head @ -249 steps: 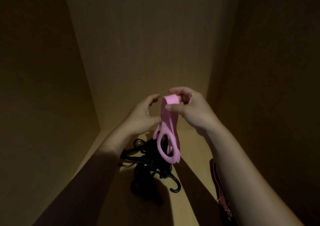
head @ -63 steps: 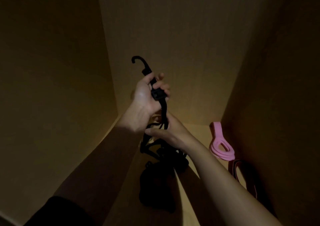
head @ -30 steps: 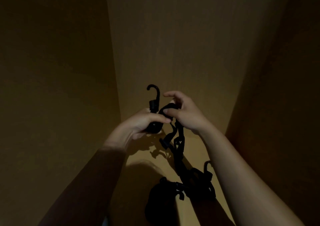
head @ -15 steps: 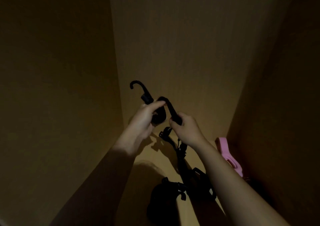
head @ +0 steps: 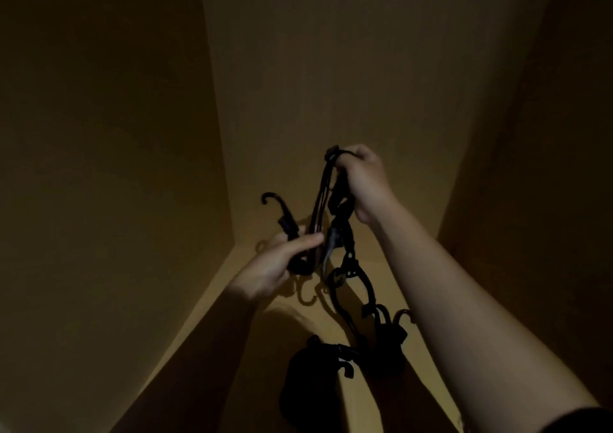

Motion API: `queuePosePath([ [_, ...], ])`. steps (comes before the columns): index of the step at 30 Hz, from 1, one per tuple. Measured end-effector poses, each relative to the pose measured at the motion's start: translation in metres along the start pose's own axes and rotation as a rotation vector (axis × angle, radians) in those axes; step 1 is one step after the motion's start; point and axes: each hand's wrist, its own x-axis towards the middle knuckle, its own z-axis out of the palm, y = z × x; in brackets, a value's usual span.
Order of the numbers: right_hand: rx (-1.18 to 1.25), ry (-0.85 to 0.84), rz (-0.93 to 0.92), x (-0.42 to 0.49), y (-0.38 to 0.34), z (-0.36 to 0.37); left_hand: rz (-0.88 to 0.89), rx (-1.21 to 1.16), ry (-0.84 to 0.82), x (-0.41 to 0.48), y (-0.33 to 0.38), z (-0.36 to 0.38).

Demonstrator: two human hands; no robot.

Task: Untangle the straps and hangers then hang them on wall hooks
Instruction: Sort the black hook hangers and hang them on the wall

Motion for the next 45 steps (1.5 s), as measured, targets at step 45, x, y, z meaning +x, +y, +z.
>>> queuePosePath([
  [45,-0.015,0.095,-0.057,-0.027,0.029,-0.017,0.113,0.478,0.3,0.02,0.015,0.004],
])
